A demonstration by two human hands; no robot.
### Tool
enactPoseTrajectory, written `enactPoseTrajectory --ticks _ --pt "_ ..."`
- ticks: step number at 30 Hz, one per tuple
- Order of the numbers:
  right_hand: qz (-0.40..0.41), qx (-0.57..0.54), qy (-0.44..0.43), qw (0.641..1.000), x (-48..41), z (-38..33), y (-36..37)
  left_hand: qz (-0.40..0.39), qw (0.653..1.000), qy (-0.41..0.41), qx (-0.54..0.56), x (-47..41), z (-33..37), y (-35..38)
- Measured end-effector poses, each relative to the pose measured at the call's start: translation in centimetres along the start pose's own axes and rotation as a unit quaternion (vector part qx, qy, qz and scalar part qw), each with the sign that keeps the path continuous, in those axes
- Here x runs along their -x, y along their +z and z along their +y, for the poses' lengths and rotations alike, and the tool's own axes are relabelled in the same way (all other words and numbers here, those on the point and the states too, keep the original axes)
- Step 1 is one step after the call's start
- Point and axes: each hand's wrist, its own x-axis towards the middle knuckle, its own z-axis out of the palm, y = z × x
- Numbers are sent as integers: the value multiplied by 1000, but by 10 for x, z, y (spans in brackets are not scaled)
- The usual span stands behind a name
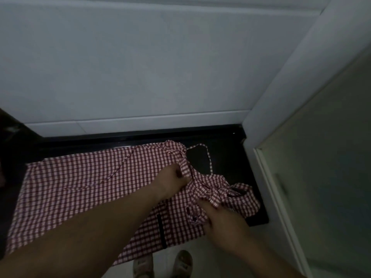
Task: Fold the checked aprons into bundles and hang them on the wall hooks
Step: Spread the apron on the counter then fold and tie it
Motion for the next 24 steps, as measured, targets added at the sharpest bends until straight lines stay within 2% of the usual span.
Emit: enactPoseTrajectory --ticks 3,4,5,7,8,9,11,13,15,18,20,22,24 --pt "184 34 -25 982 2 -8 -15 98 993 -8 -65 -7 -5 6" --pt "232 21 -31 972 1 -11 -17 132 989 -4 -65 -5 -5 6" --pt "247 9 -35 968 -3 -14 -16 177 980 20 -90 -2 -7 6" --pt "207 -1 -39 978 -17 -16 -5 263 933 138 -203 8 -11 8" --pt "165 -3 -34 986 -25 -13 4 263 909 199 -254 11 -13 12" --pt "115 -1 -20 993 -32 -10 13 221 898 233 -300 13 -14 16" --pt "54 10 0 998 -39 -9 24 92 895 224 -375 10 -18 25" --pt "84 21 11 996 -41 -11 26 -12 891 161 -424 4 -24 33" --pt "112 16 11 994 -44 -14 25 -33 888 152 -433 1 -29 33" --pt "73 -33 19 997 -51 -11 24 31 901 209 -378 8 -30 17" --pt "107 -44 21 993 -59 -11 18 114 906 222 -343 18 -31 -2" --pt "149 -67 20 986 -65 -17 8 176 911 176 -328 28 -39 -25" --pt "151 -85 16 985 -74 -22 -1 204 928 93 -299 31 -52 -52"
